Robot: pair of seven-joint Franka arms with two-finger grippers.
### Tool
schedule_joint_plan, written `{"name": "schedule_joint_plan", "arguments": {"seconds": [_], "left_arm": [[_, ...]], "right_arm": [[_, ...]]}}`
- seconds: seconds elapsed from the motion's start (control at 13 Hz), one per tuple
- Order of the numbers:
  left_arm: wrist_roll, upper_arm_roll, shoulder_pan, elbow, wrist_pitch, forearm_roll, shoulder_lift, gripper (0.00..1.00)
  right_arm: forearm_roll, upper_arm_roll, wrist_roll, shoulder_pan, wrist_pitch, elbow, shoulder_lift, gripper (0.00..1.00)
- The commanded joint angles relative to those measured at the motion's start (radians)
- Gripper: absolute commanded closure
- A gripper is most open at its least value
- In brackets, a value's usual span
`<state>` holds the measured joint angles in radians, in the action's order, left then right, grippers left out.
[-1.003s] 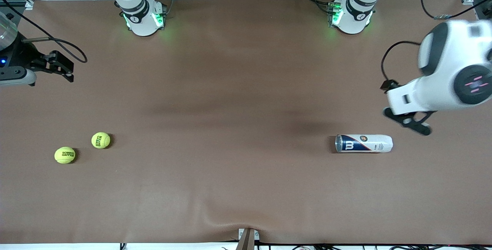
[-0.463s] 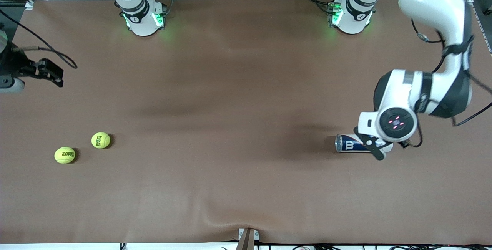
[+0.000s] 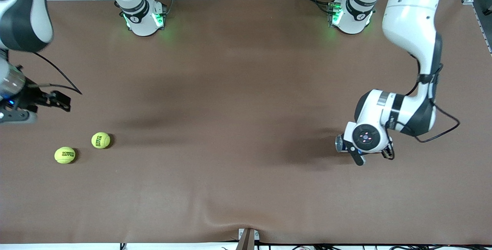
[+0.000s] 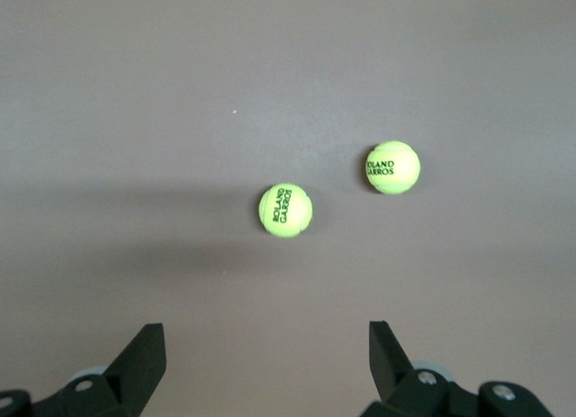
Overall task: Insert tennis ball vertically with right arm
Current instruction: 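Grasp the can with the left gripper while the right gripper grasps a ball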
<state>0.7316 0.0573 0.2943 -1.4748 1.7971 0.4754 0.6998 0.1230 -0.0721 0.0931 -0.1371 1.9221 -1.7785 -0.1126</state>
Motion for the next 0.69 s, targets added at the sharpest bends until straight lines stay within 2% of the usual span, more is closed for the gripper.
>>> {"name": "schedule_joint_plan", "arguments": {"seconds": [0.0,0.23,0.46,0.62], "left_arm": [[0.022,0.004,0.005,0.005,0.039,0.022,0.035,0.0],[0.02,0.004,0.003,-0.007,0.114,0.022,0.07,0.0],[0.02,0.003,0.002,-0.024,0.165,0.022,0.09,0.0],[0.02,0.003,0.0,-0.048,0.209,0.022,0.093,0.0]], "right_arm": [[-0.009,-0.011,0.019,-0.022,0.115,-0.085,-0.024,0.0],[-0.009,-0.011,0.033,-0.048,0.265,-0.171,-0.073,0.0],[-0.008,-0.011,0.034,-0.079,0.336,-0.179,-0.146,0.0],[-0.008,-0.011,0.057,-0.093,0.458,-0.211,-0.203,0.0]]}}
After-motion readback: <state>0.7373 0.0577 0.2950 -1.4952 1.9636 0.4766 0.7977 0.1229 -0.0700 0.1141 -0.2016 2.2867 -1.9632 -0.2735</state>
